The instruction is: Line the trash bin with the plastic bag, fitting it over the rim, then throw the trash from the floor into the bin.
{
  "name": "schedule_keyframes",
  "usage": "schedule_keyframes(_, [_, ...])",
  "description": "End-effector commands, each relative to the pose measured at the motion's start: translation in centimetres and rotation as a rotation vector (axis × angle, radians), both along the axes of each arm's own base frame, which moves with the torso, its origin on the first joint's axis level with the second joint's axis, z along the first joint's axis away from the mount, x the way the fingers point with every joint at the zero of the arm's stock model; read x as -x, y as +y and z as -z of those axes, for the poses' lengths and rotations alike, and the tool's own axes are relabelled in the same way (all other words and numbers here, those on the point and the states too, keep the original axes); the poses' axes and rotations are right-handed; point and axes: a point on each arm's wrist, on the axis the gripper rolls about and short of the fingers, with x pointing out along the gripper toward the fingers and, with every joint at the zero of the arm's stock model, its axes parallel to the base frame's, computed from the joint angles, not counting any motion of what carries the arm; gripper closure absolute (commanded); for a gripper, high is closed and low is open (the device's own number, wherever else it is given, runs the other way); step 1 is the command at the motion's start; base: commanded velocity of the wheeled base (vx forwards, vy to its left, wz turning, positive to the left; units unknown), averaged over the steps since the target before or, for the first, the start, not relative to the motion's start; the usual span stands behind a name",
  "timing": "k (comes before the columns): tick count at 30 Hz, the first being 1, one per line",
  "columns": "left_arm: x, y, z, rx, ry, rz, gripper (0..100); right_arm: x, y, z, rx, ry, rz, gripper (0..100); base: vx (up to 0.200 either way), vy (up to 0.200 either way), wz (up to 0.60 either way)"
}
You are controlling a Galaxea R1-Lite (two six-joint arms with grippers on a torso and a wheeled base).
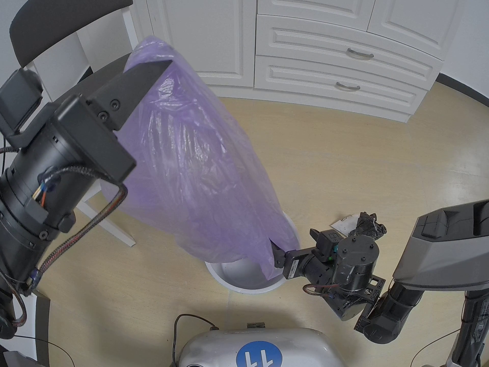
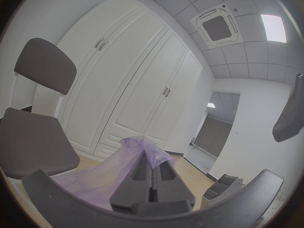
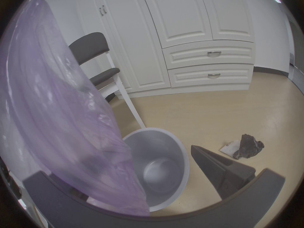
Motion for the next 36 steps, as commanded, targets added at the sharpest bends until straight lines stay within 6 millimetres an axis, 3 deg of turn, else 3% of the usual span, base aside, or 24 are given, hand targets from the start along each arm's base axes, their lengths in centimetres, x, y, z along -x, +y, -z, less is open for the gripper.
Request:
schedule_keyframes(1, [0.4, 0.4, -0.5, 0.018, -0.014, 0.002, 100, -1.1, -1.0, 0.3, -0.058, 0.017, 0.010, 0, 0.000, 0.000, 0.00])
schedule_keyframes(7, [0.5, 0.6, -0.7, 0.026, -0.019, -0.002, 100, -2.7, -1.7, 0.8, -0.123, 0.107, 0.013, 0, 0.000, 0.000, 0.00])
schedule_keyframes(15, [0.8, 1.3, -1.2, 0.040, -0.031, -0.009, 100, -3.9, -2.8, -0.9, -0.221, 0.192, 0.020, 0, 0.000, 0.000, 0.00])
schedule_keyframes(29, [0.7, 1.4, -1.2, 0.042, -0.031, -0.019, 100, -3.8, -3.7, -4.6, -0.269, 0.200, 0.047, 0, 0.000, 0.000, 0.00])
schedule_keyframes(36, [1.0, 1.7, -1.5, 0.052, -0.040, -0.019, 100, -3.8, -3.7, -4.2, -0.259, 0.214, 0.048, 0, 0.000, 0.000, 0.00])
